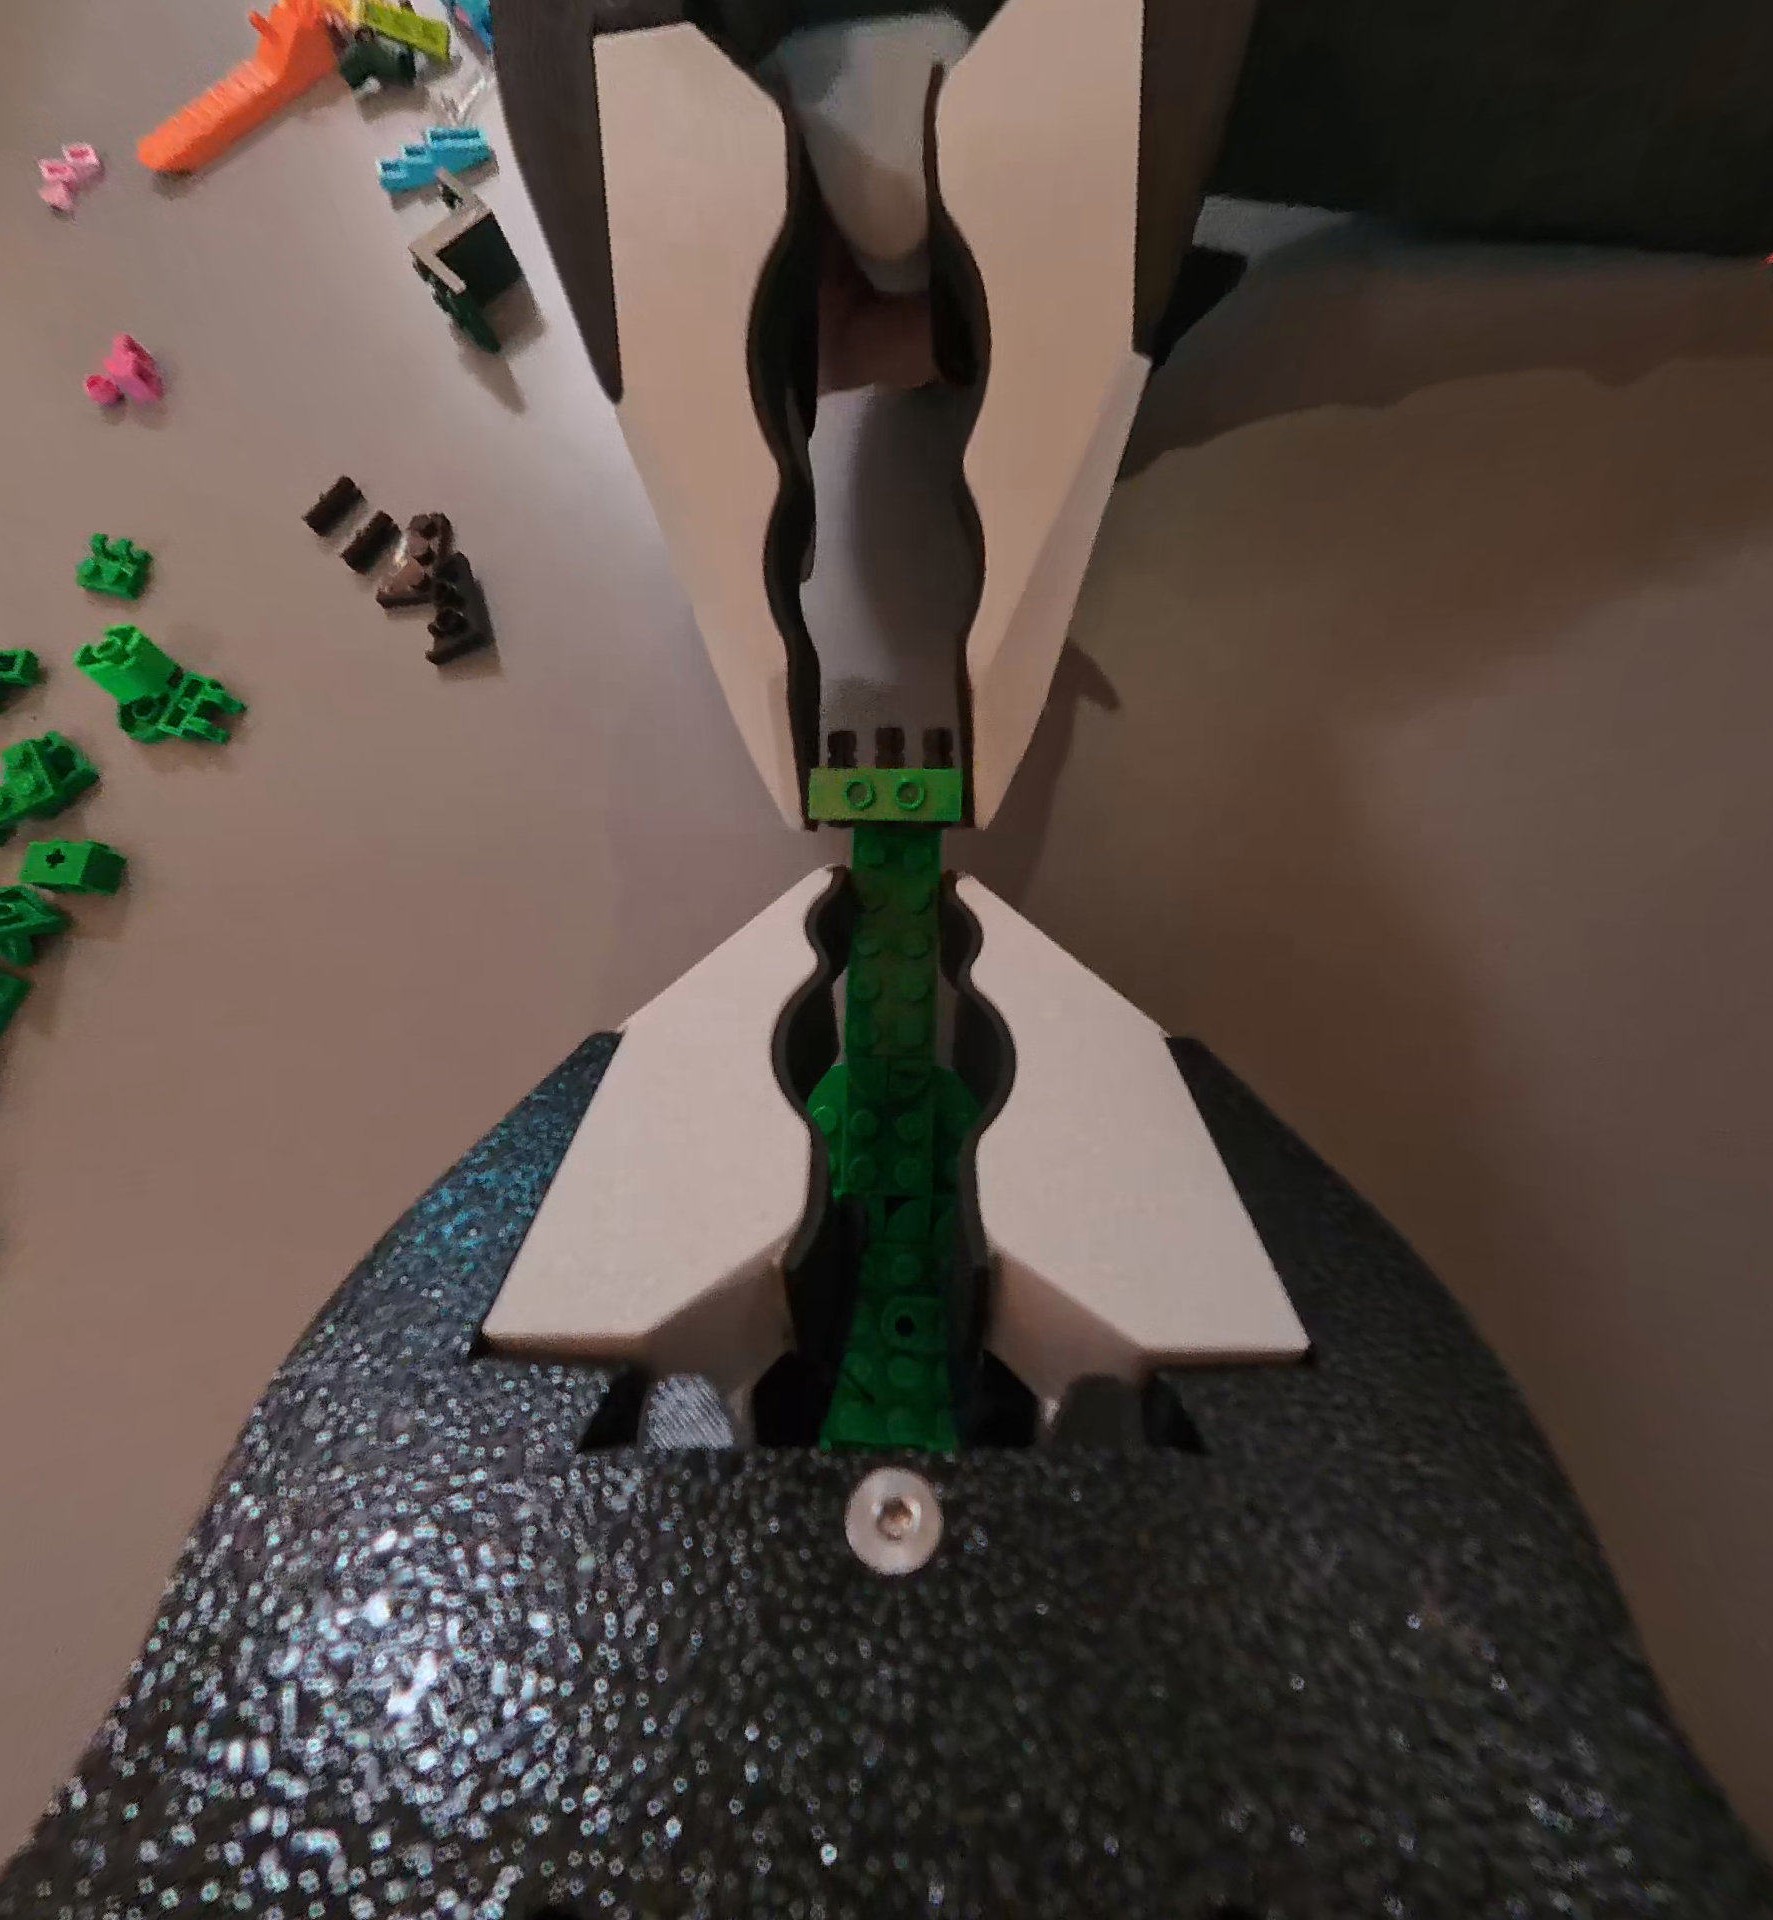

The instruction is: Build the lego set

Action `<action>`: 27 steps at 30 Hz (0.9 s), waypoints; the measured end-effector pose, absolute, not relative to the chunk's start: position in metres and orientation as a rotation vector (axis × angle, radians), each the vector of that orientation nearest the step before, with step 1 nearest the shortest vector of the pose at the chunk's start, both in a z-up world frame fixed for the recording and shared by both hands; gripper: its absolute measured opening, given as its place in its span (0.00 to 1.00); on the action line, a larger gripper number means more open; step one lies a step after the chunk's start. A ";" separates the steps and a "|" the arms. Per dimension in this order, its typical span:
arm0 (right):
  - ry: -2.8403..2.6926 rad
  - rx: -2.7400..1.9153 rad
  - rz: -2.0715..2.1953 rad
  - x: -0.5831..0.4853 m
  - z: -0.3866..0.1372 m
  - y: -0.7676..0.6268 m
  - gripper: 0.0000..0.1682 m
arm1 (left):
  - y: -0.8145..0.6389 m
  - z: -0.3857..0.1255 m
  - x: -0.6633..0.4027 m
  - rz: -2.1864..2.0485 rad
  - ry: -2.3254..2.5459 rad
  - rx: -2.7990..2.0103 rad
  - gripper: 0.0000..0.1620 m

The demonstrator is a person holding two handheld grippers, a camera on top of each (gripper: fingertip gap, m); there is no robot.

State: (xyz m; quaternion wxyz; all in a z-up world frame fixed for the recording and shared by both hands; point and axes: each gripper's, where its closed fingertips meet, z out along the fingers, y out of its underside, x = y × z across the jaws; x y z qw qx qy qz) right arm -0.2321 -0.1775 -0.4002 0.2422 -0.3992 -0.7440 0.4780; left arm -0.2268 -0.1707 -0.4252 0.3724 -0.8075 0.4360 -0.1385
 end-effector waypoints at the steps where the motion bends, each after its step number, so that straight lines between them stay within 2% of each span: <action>1: -2.052 -1.101 1.291 -0.232 -0.403 -0.177 0.14 | -0.171 -0.428 -0.227 -0.353 1.120 -2.082 0.09; 27: -2.209 -1.083 1.212 -0.225 -0.421 -0.179 0.14 | -0.172 -0.437 -0.226 -0.384 1.096 -2.150 0.09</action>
